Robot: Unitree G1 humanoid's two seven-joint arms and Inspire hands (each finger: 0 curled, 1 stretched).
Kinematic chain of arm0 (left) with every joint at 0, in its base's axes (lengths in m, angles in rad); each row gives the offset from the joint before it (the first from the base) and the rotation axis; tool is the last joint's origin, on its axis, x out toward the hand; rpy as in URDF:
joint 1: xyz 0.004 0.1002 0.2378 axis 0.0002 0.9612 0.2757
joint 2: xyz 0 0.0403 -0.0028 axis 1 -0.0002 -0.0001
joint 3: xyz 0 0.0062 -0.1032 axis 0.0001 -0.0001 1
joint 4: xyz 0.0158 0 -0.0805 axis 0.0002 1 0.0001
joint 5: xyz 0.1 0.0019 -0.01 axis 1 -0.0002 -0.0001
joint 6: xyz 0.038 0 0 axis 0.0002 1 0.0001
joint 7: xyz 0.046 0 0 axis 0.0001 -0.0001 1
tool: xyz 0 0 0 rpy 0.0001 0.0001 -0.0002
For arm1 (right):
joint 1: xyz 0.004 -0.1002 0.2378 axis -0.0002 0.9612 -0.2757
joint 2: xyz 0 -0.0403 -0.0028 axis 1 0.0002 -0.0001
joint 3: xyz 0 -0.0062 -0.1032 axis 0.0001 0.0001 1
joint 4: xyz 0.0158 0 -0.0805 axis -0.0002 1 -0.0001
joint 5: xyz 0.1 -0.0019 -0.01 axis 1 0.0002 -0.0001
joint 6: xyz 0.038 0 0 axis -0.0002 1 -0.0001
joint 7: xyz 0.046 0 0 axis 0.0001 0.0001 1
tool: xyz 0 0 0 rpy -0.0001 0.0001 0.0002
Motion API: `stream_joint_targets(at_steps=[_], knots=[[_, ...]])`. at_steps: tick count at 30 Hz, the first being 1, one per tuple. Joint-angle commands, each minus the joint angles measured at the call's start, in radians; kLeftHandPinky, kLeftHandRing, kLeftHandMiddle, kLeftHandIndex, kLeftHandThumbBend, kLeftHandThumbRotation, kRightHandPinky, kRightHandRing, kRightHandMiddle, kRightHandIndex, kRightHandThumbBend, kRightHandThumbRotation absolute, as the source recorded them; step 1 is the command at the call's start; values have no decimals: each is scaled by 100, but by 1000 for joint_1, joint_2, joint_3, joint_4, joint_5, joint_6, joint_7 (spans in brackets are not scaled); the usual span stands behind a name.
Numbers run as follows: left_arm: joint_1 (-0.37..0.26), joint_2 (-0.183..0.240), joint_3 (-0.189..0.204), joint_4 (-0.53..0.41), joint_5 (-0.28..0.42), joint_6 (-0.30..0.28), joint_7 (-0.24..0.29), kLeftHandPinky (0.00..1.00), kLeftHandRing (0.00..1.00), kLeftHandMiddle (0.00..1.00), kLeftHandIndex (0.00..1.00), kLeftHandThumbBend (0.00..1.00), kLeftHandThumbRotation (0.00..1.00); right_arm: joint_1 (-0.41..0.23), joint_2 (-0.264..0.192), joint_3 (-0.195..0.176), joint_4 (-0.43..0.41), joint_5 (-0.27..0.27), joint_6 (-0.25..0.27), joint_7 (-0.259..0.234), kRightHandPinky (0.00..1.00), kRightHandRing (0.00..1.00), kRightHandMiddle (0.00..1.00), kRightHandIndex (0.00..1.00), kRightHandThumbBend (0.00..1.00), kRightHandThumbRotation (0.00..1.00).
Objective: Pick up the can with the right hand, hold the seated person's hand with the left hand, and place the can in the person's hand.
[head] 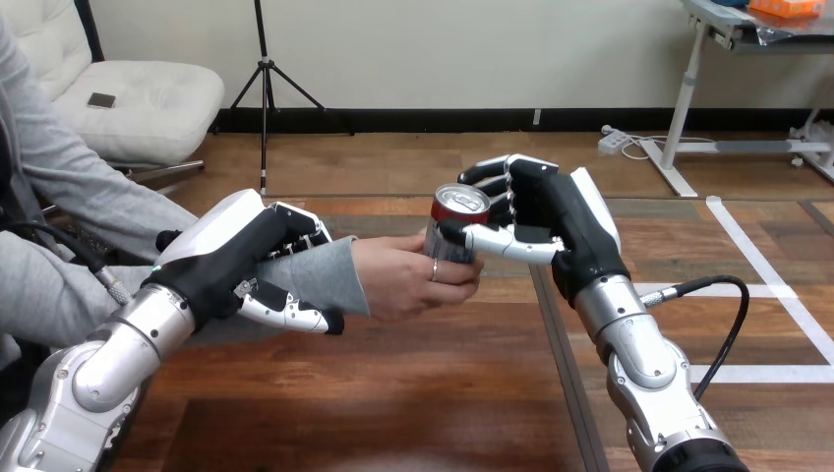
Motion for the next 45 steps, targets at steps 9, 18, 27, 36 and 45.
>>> stream_joint_targets(at_steps=[9,18,27,36,45], knots=[[-47,1,21,-57,-9,-2,10,26,31,38,48,74,0,-61,-25,8,-55,3,7,40,58,69,72,75,100,83],[-45,28,6,-77,56,15,16,36,42,47,51,74,12,-58,-32,2,-60,21,38,105,71,80,84,87,100,93],[-27,41,8,-119,106,46,9,50,56,59,60,78,34,-52,-27,-11,-60,45,41,138,79,88,89,93,100,98],[-11,47,11,-134,114,47,10,58,66,69,70,87,48,-46,-32,-12,-56,44,35,146,83,90,90,95,100,100],[6,44,16,-154,123,64,23,60,69,74,75,96,55,-40,-36,-15,-56,46,28,151,84,91,91,95,100,100]])
